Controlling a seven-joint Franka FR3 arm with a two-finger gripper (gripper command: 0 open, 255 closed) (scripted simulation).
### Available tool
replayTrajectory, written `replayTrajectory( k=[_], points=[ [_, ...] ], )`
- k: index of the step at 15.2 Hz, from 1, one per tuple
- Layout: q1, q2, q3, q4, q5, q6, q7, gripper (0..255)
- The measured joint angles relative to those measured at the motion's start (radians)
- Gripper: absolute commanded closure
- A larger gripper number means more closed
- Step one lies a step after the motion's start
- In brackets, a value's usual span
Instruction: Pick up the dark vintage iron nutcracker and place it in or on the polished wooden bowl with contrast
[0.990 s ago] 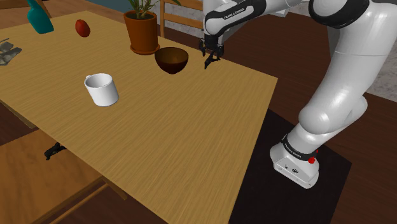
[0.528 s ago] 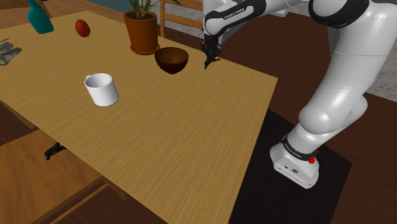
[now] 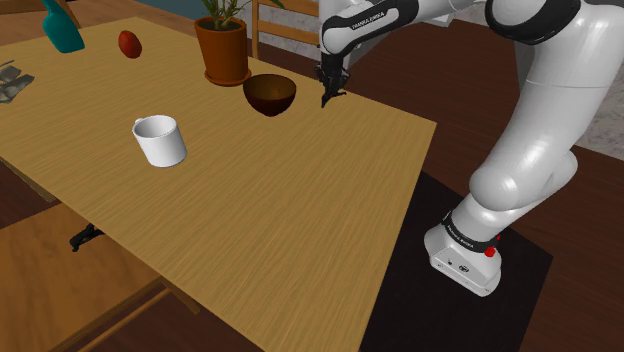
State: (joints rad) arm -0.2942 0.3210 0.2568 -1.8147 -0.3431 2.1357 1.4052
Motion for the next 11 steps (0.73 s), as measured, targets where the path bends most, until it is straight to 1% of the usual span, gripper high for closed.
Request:
replayTrajectory(
  k=[11],
  points=[
    [-0.003, -0.049, 0.01, 0.073, 0.032, -0.115, -0.039, 255]
  ],
)
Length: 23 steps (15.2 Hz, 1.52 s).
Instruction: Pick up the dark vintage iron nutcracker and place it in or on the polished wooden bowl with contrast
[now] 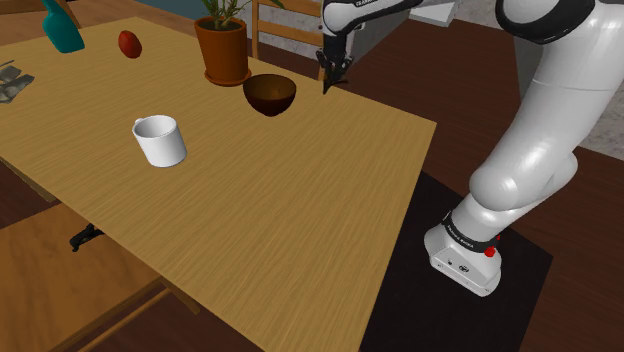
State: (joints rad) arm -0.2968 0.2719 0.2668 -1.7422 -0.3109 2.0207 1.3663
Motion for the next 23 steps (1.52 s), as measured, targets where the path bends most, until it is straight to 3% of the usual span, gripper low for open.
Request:
replayTrajectory(
  k=[21, 23],
  points=[
    [0.008, -0.039, 0.011, 0.227, 0.034, -0.258, -0.062, 255],
    [0.03, -0.021, 0.021, 0.258, 0.026, -0.279, -0.035, 255]
  ],
)
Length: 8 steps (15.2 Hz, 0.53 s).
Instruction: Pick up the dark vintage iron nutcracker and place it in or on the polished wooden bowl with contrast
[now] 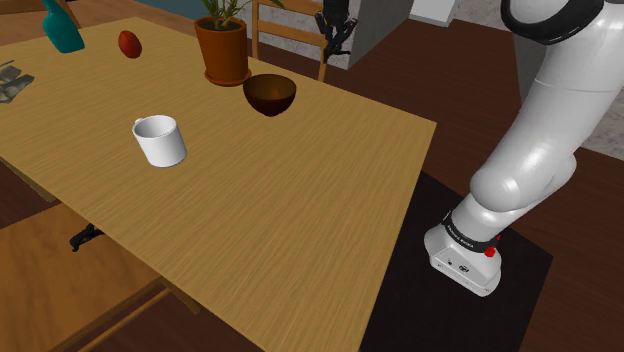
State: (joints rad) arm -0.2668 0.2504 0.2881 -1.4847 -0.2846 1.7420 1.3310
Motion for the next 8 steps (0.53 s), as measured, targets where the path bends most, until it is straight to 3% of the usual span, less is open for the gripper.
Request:
replayTrajectory(
  k=[8],
  points=[
    [0.14, 0.126, 0.05, 0.181, -0.049, -0.1, 0.157, 255]
  ],
)
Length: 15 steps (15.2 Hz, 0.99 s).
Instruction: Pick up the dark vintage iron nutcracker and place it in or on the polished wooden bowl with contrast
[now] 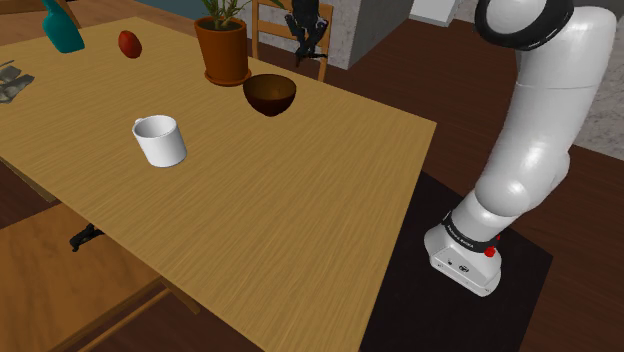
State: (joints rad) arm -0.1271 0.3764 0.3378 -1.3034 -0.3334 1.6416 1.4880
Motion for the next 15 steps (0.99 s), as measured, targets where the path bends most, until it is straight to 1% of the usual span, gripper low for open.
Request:
replayTrajectory(
  k=[3, 7, 9, 10, 11, 12, 13, 14, 15],
  points=[
    [0.058, 0.064, 0.011, 0.098, -0.022, -0.049, 0.047, 255],
    [0.166, 0.194, 0.017, 0.299, -0.062, -0.139, 0.11, 255],
    [0.234, 0.276, 0.013, 0.453, -0.084, -0.213, 0.127, 255],
    [0.27, 0.336, 0.005, 0.551, -0.097, -0.251, 0.126, 255],
    [0.284, 0.356, 0.003, 0.575, -0.101, -0.257, 0.133, 255],
    [0.286, 0.362, 0.003, 0.571, -0.101, -0.249, 0.138, 255],
    [0.284, 0.362, 0.003, 0.559, -0.101, -0.238, 0.143, 255],
    [0.275, 0.345, 0.007, 0.514, -0.098, -0.214, 0.152, 255],
    [0.27, 0.34, 0.008, 0.493, -0.097, -0.198, 0.156, 255]
  ],
)
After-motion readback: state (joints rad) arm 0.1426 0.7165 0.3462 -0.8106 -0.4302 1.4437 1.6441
